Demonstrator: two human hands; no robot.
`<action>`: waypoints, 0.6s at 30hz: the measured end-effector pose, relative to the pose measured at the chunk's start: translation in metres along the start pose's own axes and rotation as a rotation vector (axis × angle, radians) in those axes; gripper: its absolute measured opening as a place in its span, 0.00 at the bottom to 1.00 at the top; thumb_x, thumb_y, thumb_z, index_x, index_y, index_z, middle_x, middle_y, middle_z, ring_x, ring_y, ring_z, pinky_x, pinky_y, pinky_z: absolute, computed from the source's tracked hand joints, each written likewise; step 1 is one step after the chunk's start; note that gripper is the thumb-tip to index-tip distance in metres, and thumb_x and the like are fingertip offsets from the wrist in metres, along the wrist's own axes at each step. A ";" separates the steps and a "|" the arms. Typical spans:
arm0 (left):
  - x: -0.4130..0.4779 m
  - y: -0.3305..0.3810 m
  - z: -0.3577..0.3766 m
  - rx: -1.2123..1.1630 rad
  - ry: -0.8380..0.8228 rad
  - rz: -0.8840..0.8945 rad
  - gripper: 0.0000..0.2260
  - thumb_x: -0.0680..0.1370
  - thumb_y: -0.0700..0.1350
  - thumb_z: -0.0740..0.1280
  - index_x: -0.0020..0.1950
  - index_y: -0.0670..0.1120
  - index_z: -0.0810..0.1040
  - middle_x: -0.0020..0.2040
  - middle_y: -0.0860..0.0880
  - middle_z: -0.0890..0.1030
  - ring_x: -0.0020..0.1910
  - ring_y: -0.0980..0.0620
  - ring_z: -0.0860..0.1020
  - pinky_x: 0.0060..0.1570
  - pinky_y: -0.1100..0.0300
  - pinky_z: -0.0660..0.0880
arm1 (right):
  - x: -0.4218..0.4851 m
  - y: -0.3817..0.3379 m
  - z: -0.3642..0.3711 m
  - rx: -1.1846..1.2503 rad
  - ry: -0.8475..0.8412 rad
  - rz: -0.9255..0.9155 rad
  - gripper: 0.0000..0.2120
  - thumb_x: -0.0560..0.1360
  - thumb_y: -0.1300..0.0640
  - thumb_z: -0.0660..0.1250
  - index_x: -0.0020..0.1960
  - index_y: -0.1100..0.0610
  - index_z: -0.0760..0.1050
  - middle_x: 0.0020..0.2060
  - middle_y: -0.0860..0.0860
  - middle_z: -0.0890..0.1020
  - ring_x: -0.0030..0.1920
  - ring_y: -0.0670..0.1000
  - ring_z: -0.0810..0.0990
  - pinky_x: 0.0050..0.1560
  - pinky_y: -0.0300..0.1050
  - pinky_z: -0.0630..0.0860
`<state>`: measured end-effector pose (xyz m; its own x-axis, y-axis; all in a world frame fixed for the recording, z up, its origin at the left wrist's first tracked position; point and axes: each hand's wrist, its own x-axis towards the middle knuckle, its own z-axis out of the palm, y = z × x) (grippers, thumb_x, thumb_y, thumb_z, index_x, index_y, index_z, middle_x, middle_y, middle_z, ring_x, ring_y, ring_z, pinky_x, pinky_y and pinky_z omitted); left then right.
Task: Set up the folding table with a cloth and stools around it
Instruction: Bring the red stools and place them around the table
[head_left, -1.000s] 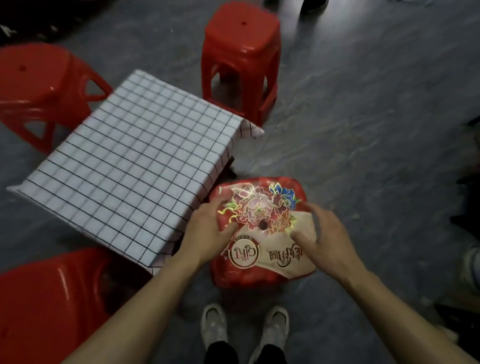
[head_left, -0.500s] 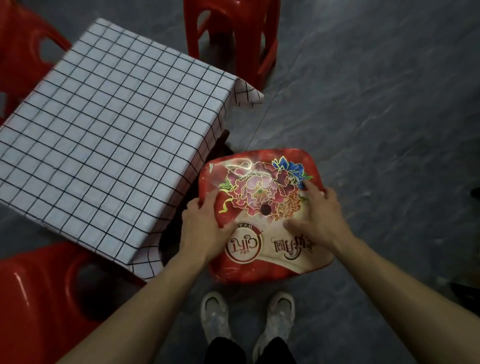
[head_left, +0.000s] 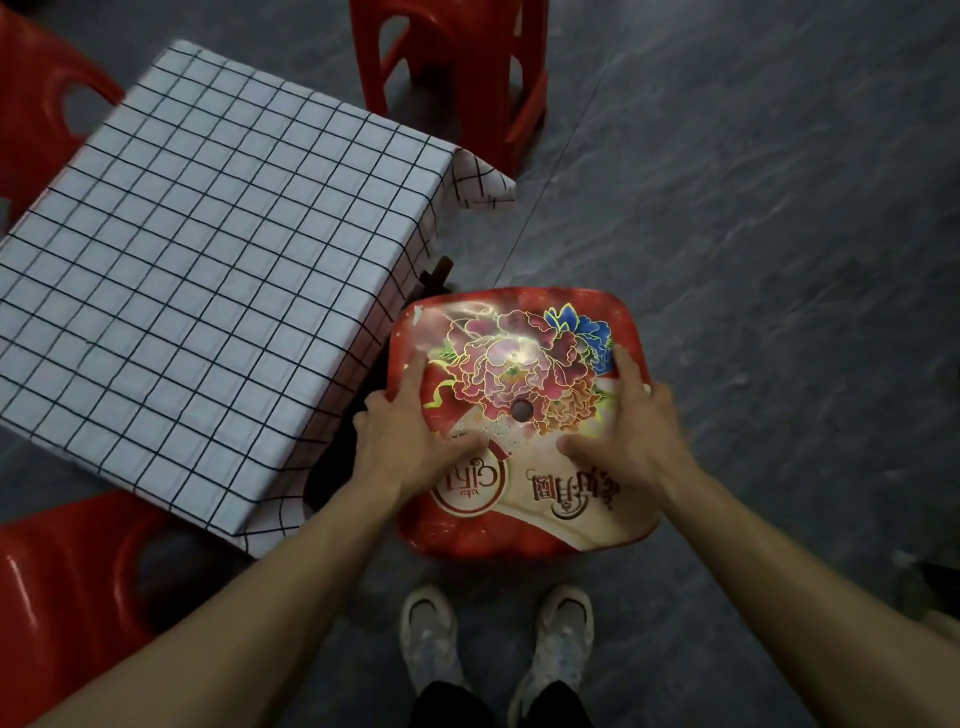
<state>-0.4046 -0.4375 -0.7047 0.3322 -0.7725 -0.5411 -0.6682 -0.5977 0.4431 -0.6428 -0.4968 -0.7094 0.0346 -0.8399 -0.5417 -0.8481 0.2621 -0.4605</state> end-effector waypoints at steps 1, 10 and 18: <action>0.004 0.006 -0.004 0.039 0.002 0.024 0.54 0.59 0.68 0.77 0.77 0.65 0.48 0.67 0.40 0.66 0.66 0.36 0.67 0.66 0.43 0.68 | -0.002 0.002 0.000 0.031 0.012 0.015 0.61 0.59 0.40 0.81 0.78 0.39 0.43 0.71 0.60 0.61 0.70 0.64 0.65 0.70 0.61 0.67; 0.042 0.022 -0.039 0.211 -0.064 0.184 0.55 0.57 0.66 0.78 0.76 0.66 0.49 0.73 0.41 0.63 0.70 0.37 0.64 0.67 0.40 0.67 | -0.027 -0.003 0.026 0.175 0.074 0.086 0.63 0.60 0.41 0.81 0.79 0.42 0.40 0.69 0.63 0.64 0.69 0.64 0.65 0.68 0.56 0.67; 0.046 0.009 -0.032 0.219 -0.119 0.211 0.54 0.61 0.59 0.80 0.78 0.64 0.49 0.77 0.39 0.54 0.74 0.36 0.57 0.71 0.43 0.61 | -0.030 -0.006 0.033 0.093 0.035 0.089 0.62 0.62 0.45 0.82 0.78 0.42 0.39 0.70 0.63 0.59 0.69 0.66 0.65 0.68 0.56 0.67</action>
<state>-0.3743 -0.4856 -0.7027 0.0995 -0.8363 -0.5392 -0.8458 -0.3565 0.3968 -0.6216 -0.4576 -0.7140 -0.0584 -0.8268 -0.5595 -0.7944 0.3779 -0.4755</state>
